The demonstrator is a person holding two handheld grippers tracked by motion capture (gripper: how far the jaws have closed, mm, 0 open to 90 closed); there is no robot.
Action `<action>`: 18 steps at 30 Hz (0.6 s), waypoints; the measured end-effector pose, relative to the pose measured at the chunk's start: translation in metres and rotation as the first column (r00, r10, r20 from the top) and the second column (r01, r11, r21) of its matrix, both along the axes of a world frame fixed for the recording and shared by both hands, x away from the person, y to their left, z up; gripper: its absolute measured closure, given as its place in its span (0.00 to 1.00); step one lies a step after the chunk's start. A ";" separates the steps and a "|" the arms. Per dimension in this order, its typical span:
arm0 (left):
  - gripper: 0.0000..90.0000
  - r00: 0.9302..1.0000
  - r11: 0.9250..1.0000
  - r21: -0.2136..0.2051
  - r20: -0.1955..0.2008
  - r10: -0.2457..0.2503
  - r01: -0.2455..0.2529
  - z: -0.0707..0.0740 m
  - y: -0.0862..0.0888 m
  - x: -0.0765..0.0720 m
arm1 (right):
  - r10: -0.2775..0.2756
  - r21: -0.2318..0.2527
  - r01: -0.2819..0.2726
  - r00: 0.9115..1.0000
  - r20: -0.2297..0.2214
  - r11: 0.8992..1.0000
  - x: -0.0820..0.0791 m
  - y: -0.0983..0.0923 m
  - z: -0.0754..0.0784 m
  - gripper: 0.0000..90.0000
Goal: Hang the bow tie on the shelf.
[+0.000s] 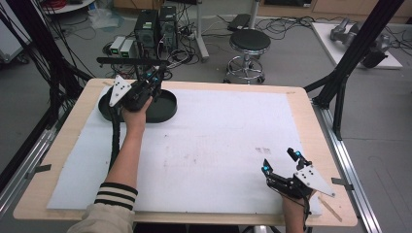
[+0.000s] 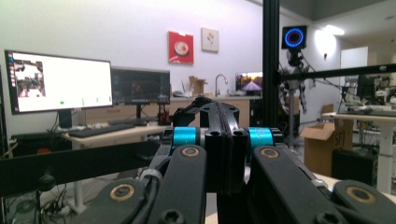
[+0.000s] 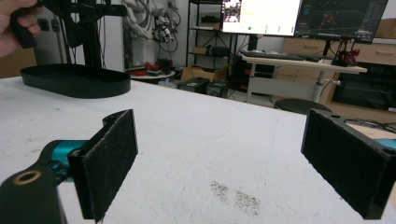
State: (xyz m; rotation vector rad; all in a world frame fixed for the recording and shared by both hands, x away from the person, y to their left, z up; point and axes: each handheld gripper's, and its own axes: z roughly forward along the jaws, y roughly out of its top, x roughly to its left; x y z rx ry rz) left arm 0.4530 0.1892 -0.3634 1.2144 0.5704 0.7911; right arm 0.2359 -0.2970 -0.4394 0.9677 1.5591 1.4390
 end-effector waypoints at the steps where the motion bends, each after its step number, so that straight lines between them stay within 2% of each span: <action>1: 0.99 1.000 1.000 0.011 -0.004 0.012 -0.012 0.000 0.000 0.003 | 0.000 -0.003 0.000 1.000 0.003 1.000 0.000 0.000 0.000 0.11; 3: 0.99 0.999 0.999 0.014 -0.014 0.038 -0.037 -0.001 0.003 0.009 | 0.000 -0.002 0.000 1.000 0.003 1.000 0.001 0.000 0.000 0.11; 6: 0.99 0.997 0.997 -0.007 -0.025 0.079 -0.080 -0.003 0.009 0.014 | 0.003 -0.003 -0.003 1.000 0.001 1.000 0.000 0.001 0.000 0.11; 13: 0.99 0.987 0.988 0.041 -0.063 0.149 -0.147 -0.013 0.014 0.021 | 0.006 -0.008 -0.006 1.000 0.000 1.000 0.000 0.003 0.000 0.11; 18: 0.99 0.976 0.980 0.038 -0.085 0.199 -0.196 -0.018 0.018 0.026 | 0.011 -0.011 -0.011 1.000 0.002 1.000 0.000 0.005 0.000 0.11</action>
